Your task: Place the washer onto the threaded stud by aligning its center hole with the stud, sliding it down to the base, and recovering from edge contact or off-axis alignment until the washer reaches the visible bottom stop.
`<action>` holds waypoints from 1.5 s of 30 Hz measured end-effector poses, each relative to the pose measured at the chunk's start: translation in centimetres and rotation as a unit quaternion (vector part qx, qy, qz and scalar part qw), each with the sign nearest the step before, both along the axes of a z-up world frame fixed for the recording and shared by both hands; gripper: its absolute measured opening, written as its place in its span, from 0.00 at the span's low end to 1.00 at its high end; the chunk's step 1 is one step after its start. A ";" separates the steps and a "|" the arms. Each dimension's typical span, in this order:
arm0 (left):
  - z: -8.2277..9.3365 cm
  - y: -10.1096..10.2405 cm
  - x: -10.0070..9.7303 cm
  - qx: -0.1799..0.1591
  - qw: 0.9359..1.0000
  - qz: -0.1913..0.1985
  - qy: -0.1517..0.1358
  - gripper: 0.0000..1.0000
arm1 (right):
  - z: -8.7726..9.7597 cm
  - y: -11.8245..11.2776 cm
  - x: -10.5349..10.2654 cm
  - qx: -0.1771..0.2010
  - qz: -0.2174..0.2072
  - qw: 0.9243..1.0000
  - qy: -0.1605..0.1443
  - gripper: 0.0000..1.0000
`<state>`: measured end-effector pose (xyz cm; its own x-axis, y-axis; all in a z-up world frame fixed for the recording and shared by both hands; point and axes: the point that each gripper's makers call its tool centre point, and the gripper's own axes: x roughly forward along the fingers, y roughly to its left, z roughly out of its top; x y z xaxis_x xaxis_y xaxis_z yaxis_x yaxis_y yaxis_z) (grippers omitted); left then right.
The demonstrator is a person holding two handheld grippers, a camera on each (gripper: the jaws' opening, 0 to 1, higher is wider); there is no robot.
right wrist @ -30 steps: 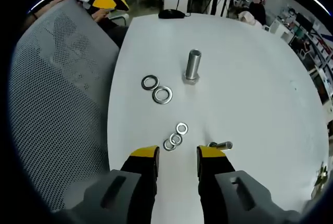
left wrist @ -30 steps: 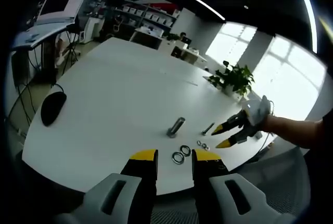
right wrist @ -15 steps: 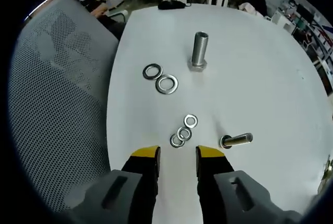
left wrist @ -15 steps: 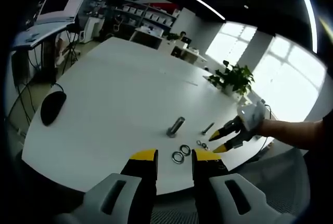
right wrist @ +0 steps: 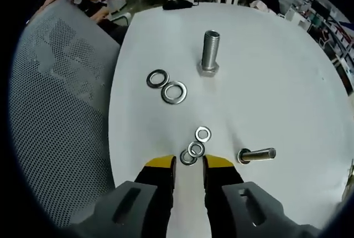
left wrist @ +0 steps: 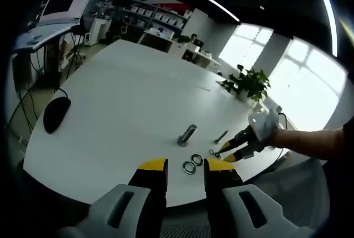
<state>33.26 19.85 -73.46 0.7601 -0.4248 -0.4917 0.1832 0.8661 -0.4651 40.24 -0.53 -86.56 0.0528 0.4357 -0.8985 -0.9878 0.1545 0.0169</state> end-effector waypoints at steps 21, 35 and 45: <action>0.1 0.0 0.1 -0.003 1.000 0.003 -0.003 0.24 | -0.1 0.2 -0.1 0.002 -0.022 1.000 -0.021 0.14; 0.0 -0.1 0.0 -0.001 1.000 0.001 0.000 0.24 | 0.6 -0.8 -0.1 -0.010 -0.009 1.000 -0.018 0.13; -0.1 -0.1 -0.1 0.002 1.000 -0.003 0.002 0.24 | 2.0 -1.5 0.4 -0.017 0.001 1.000 -0.019 0.13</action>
<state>33.16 19.75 -73.55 0.7554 -0.4265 -0.4975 0.1856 0.8674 -0.4617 40.65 -2.06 -84.53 0.0855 0.4051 -0.9103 -0.9881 0.1517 -0.0253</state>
